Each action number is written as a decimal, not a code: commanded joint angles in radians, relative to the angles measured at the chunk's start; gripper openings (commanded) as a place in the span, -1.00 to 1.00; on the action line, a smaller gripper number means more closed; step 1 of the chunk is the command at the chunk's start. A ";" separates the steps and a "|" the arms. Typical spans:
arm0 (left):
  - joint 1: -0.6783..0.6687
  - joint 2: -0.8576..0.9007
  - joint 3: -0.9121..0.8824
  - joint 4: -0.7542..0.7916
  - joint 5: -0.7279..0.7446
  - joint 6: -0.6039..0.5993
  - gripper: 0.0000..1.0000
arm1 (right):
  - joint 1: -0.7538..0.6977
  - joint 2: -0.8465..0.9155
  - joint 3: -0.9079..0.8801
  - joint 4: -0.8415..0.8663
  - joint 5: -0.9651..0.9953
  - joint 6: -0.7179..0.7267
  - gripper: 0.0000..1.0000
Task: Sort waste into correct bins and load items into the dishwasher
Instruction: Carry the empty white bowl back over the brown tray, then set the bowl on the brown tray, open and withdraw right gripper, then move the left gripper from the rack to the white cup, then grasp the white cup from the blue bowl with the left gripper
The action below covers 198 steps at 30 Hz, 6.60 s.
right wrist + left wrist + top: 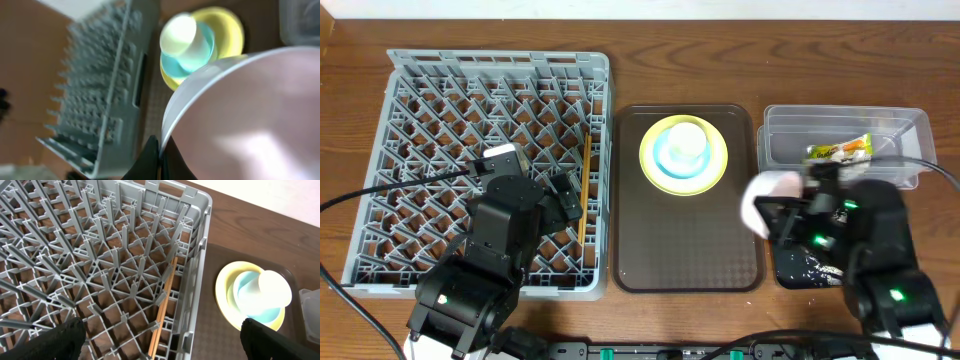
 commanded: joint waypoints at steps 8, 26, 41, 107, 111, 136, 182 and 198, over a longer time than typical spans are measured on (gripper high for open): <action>0.004 0.001 0.006 -0.002 -0.012 -0.001 1.00 | 0.475 0.457 0.016 0.194 0.266 0.018 -0.97; 0.004 0.001 0.006 -0.002 -0.012 -0.001 1.00 | 0.618 0.607 0.084 0.240 0.283 -0.029 0.15; 0.004 0.001 0.006 -0.002 -0.012 -0.001 1.00 | -0.039 0.299 0.307 -0.352 0.554 -0.067 0.48; 0.004 0.008 0.007 0.224 0.218 -0.006 0.95 | -0.572 0.197 0.307 -0.443 0.531 -0.087 0.99; 0.004 0.072 0.025 0.284 0.395 -0.037 0.96 | -0.572 0.197 0.307 -0.443 0.531 -0.087 0.99; -0.187 1.051 0.995 -0.400 0.483 0.070 0.96 | -0.572 0.197 0.307 -0.443 0.531 -0.087 0.98; -0.338 1.368 0.914 -0.130 0.138 0.051 -0.36 | -0.572 0.197 0.307 -0.443 0.531 -0.087 0.99; -0.343 1.389 0.868 -0.120 0.109 0.043 -0.34 | -0.572 0.197 0.307 -0.443 0.531 -0.087 0.98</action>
